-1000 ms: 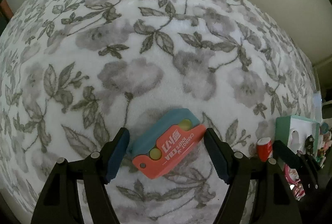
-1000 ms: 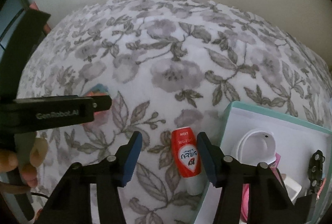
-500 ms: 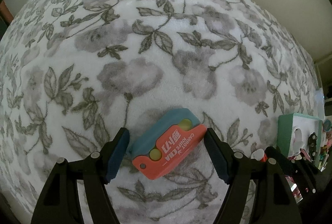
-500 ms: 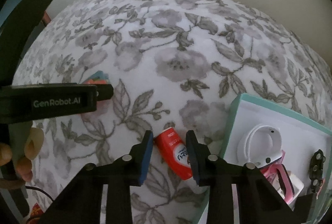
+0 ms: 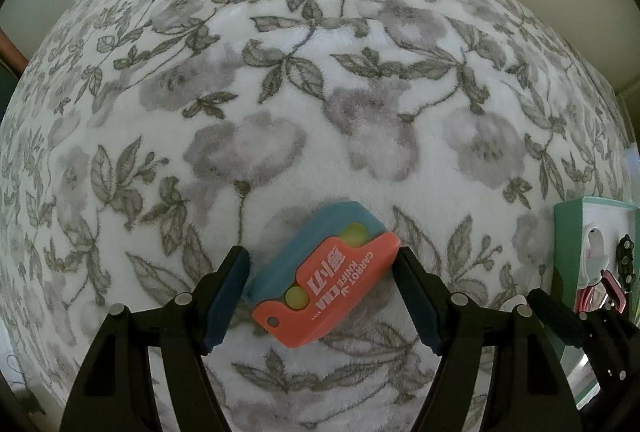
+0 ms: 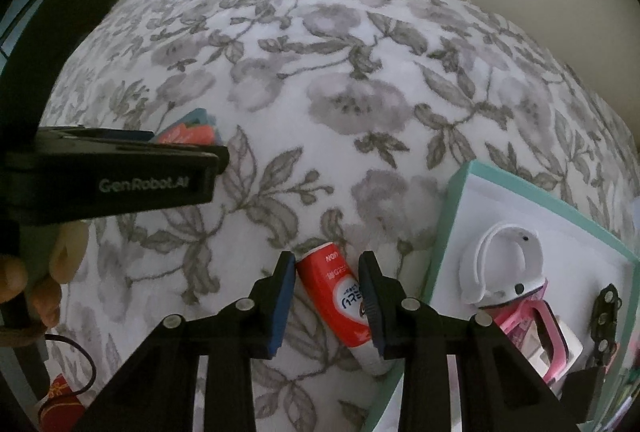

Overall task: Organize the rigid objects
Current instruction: 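Close the right gripper around the red bottle while the left holds the case, then lift and carry the orange case and red bottle over the tray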

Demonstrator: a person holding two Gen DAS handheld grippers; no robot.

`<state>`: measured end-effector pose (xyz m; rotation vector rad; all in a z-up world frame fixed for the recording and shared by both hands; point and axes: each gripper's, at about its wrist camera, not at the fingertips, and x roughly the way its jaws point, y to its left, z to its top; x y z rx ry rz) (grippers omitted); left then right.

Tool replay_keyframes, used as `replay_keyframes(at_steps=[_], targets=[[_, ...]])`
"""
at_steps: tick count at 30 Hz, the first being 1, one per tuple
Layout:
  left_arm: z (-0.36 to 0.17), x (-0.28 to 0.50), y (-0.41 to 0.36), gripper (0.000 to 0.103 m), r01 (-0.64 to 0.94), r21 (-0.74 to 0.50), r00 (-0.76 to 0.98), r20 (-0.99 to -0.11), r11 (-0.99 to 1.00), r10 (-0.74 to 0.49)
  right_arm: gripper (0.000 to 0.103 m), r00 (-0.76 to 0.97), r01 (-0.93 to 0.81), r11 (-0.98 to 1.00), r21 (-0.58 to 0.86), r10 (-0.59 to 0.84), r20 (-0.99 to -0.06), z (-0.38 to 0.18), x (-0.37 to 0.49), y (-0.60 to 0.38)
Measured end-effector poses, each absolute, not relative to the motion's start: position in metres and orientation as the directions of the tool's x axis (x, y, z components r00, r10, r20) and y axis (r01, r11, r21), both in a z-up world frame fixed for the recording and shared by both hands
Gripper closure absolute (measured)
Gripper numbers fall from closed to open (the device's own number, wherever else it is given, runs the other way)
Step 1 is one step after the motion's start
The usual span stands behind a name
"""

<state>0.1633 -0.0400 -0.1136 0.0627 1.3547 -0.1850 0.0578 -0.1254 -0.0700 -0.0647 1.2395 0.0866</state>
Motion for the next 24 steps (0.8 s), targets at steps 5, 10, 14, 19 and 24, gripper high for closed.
replay_keyframes(at_steps=[5, 10, 14, 19, 24], targets=[[-0.114, 0.164, -0.037, 0.028, 0.168, -0.062, 0.203, -0.975, 0.984, -0.096, 0.067, 0.304, -0.103, 0.995, -0.006, 0.026, -0.952, -0.073, 0.054, -0.127], [-0.115, 0.164, -0.042, 0.028, 0.169, -0.059, 0.205, -0.974, 0.984, -0.094, 0.067, 0.294, -0.1, 0.995, -0.016, 0.015, -0.956, -0.075, 0.053, -0.127], [-0.114, 0.162, -0.039, 0.028, 0.171, -0.057, 0.209, -0.974, 0.984, -0.093, 0.069, 0.294, -0.094, 0.995, -0.018, 0.011, -0.956, -0.075, 0.054, -0.127], [-0.113, 0.163, -0.03, 0.031, 0.168, -0.072, 0.206, -0.973, 0.983, -0.106, 0.072, 0.3, -0.094, 0.995, -0.045, -0.014, -0.954, -0.073, 0.051, -0.124], [-0.11, 0.164, -0.015, 0.031, 0.142, -0.126, 0.204, -0.967, 0.982, -0.153, 0.072, 0.333, -0.083, 0.995, -0.05, -0.02, -0.943, -0.06, 0.047, -0.123]])
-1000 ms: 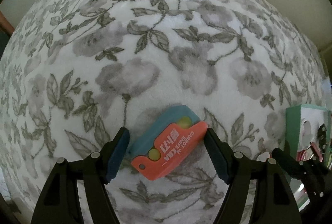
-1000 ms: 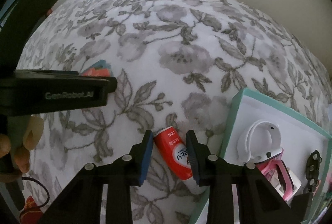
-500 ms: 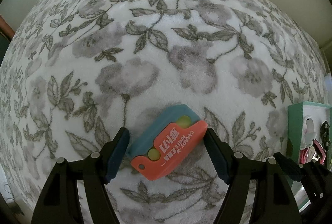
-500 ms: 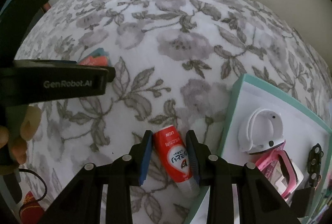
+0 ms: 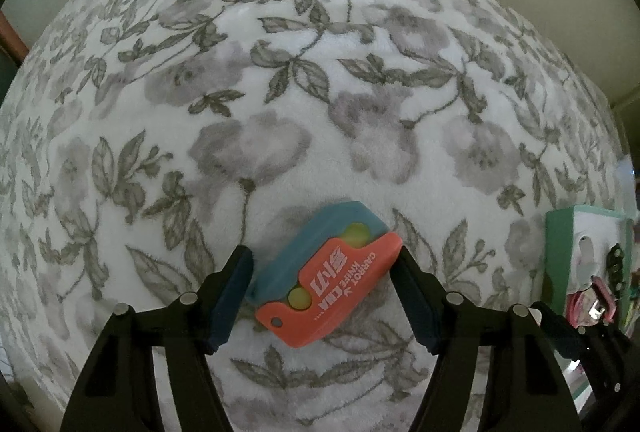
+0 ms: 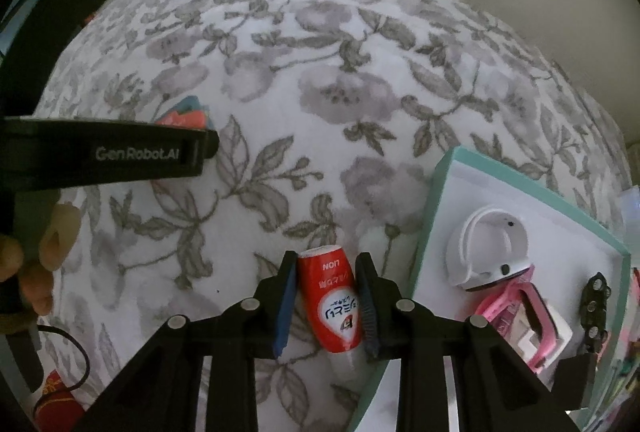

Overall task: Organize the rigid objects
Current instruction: 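Lift and carry the orange case and red bottle over the tray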

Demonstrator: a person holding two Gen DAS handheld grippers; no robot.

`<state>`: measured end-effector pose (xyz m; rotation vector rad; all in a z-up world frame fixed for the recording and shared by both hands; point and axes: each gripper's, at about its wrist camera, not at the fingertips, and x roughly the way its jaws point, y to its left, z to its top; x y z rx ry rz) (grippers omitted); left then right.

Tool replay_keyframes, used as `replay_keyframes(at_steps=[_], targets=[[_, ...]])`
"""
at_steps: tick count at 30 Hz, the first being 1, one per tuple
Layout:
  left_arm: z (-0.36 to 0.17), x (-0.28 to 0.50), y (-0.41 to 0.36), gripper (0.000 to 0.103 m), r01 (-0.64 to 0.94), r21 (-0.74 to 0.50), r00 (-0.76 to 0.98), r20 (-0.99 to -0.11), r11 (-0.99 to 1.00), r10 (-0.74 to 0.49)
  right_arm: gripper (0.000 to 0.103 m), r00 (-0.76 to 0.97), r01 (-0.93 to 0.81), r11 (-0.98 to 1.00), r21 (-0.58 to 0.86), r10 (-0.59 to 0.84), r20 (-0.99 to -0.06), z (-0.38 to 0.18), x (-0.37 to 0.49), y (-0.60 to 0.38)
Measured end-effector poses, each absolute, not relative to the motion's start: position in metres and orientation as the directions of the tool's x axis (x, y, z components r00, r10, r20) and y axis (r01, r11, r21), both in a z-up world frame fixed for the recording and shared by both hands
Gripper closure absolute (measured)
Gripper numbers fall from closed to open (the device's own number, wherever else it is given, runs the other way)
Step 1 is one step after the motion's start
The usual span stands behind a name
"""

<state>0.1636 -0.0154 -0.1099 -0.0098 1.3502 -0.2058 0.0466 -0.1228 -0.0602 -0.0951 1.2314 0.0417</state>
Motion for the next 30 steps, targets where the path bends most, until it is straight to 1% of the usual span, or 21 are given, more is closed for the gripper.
replay_keyframes(at_steps=[7, 16, 20, 25, 30], targets=[[-0.095, 0.162, 0.004, 0.031, 0.115, -0.154, 0.231, -0.957, 0.981, -0.177, 0.073, 0.378, -0.073, 0.996, -0.047, -0.016, -0.926, -0.044, 0.04, -0.123], [-0.048, 0.152, 0.021, 0.031, 0.113, -0.165, 0.322, -0.927, 0.98, -0.194, 0.073, 0.458, -0.034, 0.999, -0.027, -0.008, -0.889, -0.015, 0.032, -0.132], [-0.023, 0.142, 0.023, 0.031, 0.116, -0.165, 0.371, -0.908, 0.979, -0.197, 0.073, 0.512, -0.014, 1.0, -0.013, -0.004, -0.859, 0.006, 0.026, -0.137], [-0.004, 0.134, 0.012, 0.031, 0.124, -0.169, 0.417, -0.885, 0.978, -0.205, 0.073, 0.59, 0.021, 1.0, 0.009, -0.005, -0.807, 0.04, 0.013, -0.147], [0.021, 0.117, 0.005, 0.031, 0.148, -0.132, 0.475, -0.86, 0.98, -0.188, 0.073, 0.668, 0.078, 0.997, 0.014, -0.041, -0.743, 0.077, -0.012, -0.163]])
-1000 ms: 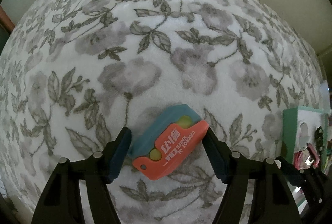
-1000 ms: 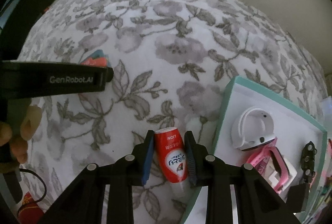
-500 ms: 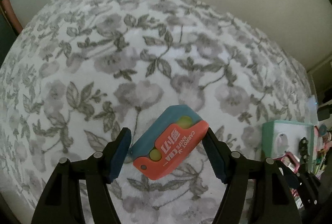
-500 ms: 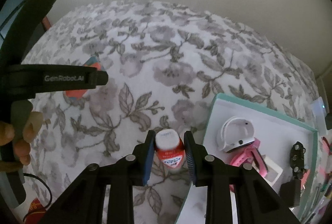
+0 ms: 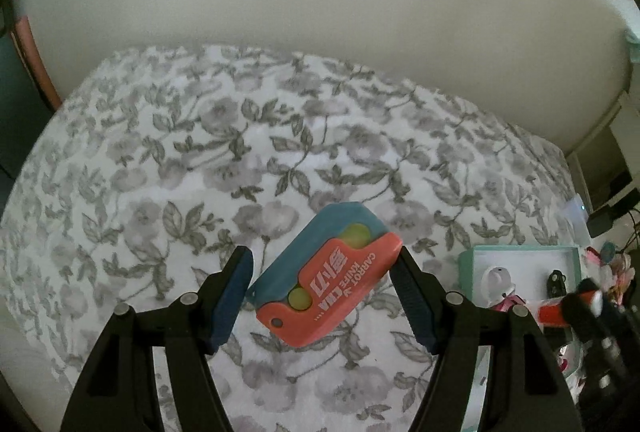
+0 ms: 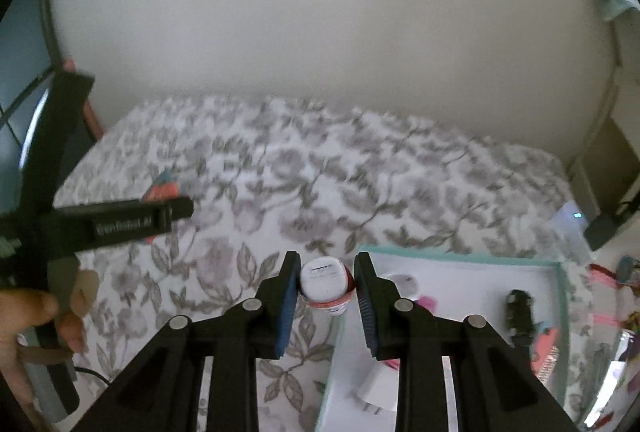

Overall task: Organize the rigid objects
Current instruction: 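Lift and carry the orange case and red bottle over the tray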

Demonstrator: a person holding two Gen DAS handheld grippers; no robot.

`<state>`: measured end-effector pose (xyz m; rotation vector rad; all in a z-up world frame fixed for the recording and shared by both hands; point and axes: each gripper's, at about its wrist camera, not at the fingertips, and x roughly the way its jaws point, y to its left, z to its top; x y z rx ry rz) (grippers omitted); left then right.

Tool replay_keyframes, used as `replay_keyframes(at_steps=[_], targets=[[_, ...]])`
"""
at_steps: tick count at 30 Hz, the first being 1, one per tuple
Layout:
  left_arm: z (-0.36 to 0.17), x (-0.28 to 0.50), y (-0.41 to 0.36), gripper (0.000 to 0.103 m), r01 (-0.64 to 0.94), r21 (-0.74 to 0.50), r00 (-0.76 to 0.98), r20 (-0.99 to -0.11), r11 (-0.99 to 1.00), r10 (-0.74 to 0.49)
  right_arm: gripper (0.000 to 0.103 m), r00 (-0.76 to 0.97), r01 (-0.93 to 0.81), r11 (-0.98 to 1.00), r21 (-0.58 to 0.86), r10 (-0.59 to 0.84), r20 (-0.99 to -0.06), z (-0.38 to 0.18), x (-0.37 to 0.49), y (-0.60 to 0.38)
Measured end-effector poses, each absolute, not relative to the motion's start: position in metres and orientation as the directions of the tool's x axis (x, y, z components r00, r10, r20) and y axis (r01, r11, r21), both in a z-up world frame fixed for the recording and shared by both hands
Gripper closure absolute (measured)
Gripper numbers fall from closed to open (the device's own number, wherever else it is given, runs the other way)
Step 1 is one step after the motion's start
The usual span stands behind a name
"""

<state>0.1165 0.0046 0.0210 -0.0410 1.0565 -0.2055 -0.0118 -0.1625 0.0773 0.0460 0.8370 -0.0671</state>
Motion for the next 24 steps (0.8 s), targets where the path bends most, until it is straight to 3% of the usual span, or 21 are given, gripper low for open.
replay_keyframes(at_steps=[4, 13, 24], targets=[[0.039, 0.102, -0.002, 0.031, 0.174, -0.125, 0.514, -0.835, 0.977, -0.198, 0.073, 0.696, 0.13, 0.992, 0.0, -0.091, -0.713, 0.094, -0.031, -0.176], [0.067, 0.07, -0.044, 0.031, 0.308, -0.24, 0.501, -0.782, 0.921, -0.371, 0.073, 0.695, 0.273, 0.962, -0.012, -0.206, -0.689, 0.108, -0.074, -0.222], [0.052, 0.032, -0.132, 0.031, 0.479, -0.251, 0.371, -0.811, 0.841, -0.453, 0.073, 0.636, 0.403, 0.914, 0.04, -0.248, -0.73, 0.1, -0.107, -0.271]])
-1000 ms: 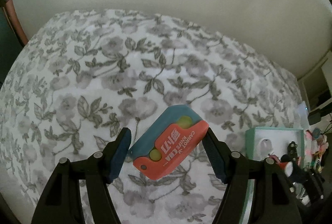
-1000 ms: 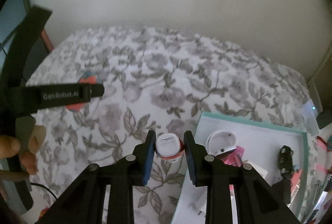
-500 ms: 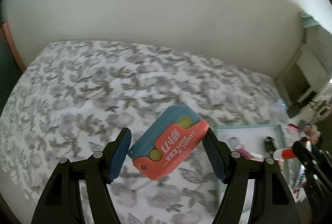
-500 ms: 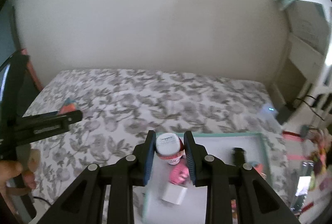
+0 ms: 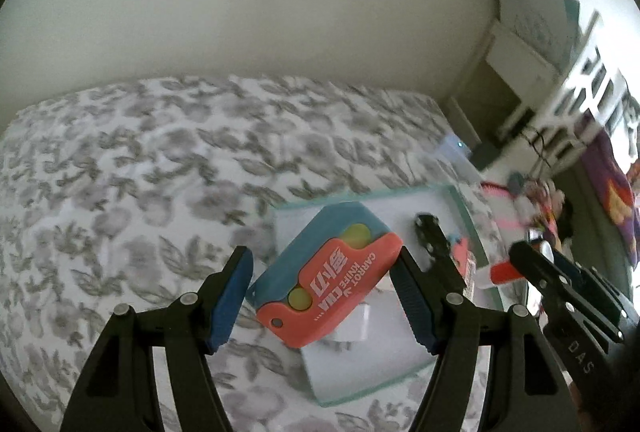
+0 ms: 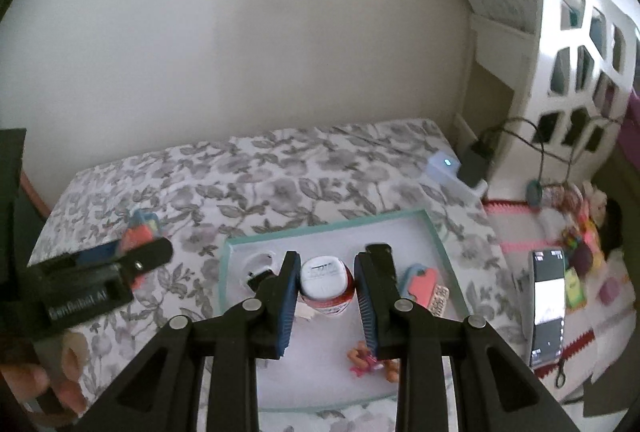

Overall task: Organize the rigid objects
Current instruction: 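Lift and carry the orange case and red bottle over the tray, then lower both items into the tray and open both grippers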

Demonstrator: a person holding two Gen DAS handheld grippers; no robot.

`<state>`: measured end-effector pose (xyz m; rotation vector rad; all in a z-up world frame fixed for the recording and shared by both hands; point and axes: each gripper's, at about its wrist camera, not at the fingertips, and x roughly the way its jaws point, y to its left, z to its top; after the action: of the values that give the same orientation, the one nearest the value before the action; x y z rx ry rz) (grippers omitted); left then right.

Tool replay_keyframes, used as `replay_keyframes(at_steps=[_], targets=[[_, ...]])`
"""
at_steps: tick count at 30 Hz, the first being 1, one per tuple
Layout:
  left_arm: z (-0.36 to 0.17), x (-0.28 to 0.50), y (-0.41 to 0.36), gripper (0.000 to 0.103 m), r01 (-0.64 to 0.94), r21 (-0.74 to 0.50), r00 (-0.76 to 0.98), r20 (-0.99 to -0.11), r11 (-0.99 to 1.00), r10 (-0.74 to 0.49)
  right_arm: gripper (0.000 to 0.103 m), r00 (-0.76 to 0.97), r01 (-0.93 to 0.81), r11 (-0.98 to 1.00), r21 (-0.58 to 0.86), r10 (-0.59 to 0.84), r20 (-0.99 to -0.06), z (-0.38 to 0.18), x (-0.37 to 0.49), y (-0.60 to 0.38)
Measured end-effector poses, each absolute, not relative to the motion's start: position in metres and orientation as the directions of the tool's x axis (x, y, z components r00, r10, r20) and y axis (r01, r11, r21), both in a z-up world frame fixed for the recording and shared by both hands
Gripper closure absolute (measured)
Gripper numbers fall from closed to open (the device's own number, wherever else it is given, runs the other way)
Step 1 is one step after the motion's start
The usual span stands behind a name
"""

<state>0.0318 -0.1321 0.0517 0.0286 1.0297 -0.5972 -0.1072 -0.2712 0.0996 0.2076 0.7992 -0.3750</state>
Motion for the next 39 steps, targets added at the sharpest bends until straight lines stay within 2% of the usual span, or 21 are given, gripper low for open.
replay_keyframes(at_steps=[15, 39], targets=[[-0.021, 0.02, -0.165, 0.031, 0.475, -0.238, 0.194, -0.911, 0.847, -0.365, 0.073, 0.48, 0.406, 0.913, 0.034, -0.181, -0.858, 0.034, -0.088, -0.29], [-0.034, 0.014, -0.178, 0.032, 0.508, -0.167, 0.185, -0.937, 0.845, -0.296, 0.073, 0.41, 0.414, 0.91, 0.025, -0.162, -0.898, 0.011, -0.08, -0.295]])
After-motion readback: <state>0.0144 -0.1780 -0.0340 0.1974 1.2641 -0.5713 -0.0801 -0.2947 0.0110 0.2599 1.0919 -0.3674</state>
